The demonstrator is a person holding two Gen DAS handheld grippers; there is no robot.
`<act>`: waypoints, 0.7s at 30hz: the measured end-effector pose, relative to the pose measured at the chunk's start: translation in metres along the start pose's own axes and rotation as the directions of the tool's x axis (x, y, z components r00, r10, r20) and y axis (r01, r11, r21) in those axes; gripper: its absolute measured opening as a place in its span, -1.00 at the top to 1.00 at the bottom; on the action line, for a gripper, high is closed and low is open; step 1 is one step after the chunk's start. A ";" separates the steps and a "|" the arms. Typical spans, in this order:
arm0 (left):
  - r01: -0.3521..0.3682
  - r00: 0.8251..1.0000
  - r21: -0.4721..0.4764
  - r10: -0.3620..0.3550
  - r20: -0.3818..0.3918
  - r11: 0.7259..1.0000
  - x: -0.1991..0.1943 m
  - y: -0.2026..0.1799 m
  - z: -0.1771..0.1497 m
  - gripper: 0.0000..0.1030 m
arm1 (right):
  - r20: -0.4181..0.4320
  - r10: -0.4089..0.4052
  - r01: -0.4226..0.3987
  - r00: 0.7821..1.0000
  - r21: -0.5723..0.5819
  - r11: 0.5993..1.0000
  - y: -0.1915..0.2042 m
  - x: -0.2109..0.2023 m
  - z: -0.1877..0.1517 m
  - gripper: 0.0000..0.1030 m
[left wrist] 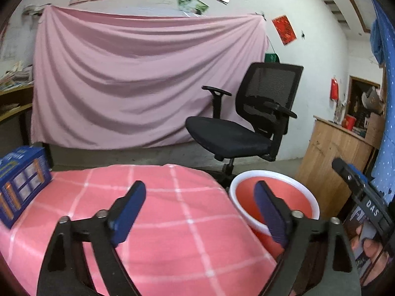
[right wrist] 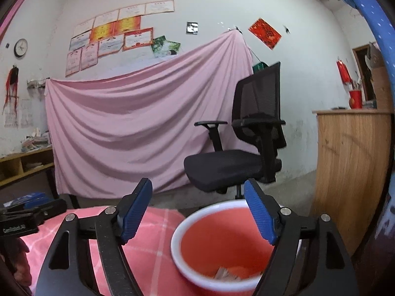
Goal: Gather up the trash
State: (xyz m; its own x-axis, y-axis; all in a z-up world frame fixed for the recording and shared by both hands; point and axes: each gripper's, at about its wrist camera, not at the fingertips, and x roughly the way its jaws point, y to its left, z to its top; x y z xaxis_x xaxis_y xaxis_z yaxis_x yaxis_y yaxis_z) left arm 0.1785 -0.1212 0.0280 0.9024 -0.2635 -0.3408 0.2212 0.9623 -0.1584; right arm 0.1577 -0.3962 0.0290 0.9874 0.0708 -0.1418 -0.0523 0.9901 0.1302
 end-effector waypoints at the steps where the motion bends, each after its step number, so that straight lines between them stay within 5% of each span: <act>1: -0.001 1.000 -0.009 0.001 -0.001 1.000 -0.007 0.004 -0.003 -0.75 | -0.005 -0.002 0.002 1.000 0.003 1.000 0.001 -0.003 -0.002 -0.56; 10: -0.027 1.000 -0.022 0.027 -0.016 0.999 -0.056 0.021 -0.028 -0.90 | -0.014 -0.002 0.002 1.000 0.017 1.000 0.016 -0.044 -0.017 -0.95; 21: -0.052 0.999 -0.005 0.052 -0.007 0.999 -0.104 0.035 -0.050 -0.91 | -0.081 0.018 -0.019 0.997 -0.020 1.000 0.055 -0.086 -0.037 -1.00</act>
State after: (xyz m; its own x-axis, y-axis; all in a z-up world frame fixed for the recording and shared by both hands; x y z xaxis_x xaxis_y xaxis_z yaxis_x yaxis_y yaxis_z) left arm 0.0739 -0.0630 0.0117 0.9101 -0.2135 -0.3553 0.1720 0.9744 -0.1451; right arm 0.0649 -0.3438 0.0121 0.9710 0.0979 -0.2180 -0.0745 0.9908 0.1130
